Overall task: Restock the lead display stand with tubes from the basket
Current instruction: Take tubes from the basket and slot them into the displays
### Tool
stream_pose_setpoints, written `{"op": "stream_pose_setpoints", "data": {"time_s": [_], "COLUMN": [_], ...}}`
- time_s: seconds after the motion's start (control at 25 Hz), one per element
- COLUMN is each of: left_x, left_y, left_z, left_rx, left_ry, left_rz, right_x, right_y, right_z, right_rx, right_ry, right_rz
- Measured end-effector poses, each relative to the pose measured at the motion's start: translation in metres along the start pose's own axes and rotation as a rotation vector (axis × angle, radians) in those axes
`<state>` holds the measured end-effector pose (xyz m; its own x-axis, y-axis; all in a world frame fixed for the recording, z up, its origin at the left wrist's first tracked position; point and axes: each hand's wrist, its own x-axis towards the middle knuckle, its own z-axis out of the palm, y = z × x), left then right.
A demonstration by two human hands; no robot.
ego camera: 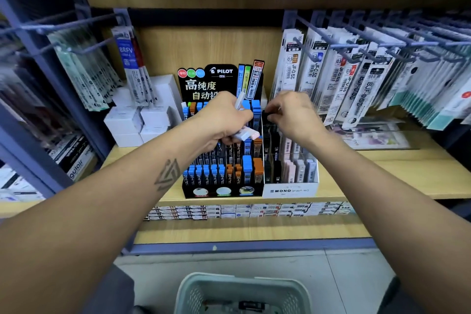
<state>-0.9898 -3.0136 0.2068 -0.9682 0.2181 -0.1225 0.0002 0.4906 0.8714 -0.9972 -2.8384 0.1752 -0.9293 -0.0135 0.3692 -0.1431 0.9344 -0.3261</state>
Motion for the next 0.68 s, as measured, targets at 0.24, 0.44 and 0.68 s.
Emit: {"op": "stream_pose_setpoints", "data": {"time_s": [0.24,0.44,0.68], "left_x": [0.000,0.002,0.006], "left_y": [-0.002,-0.008,-0.011], "left_z": [-0.001,0.001,0.011], "left_rx": [-0.002,-0.010,0.078], "left_ry": [-0.004,0.010,0.174], "left_rz": [-0.001,0.000,0.131], "right_x": [0.005,0.000,-0.032], "right_y": [-0.001,-0.001,-0.026], "right_z": [0.013,0.006,-0.038], "right_rx": [-0.103,-0.031,1.066], "right_ry": [-0.068,-0.027,-0.440], "right_rz": [0.038,0.068,0.369]}}
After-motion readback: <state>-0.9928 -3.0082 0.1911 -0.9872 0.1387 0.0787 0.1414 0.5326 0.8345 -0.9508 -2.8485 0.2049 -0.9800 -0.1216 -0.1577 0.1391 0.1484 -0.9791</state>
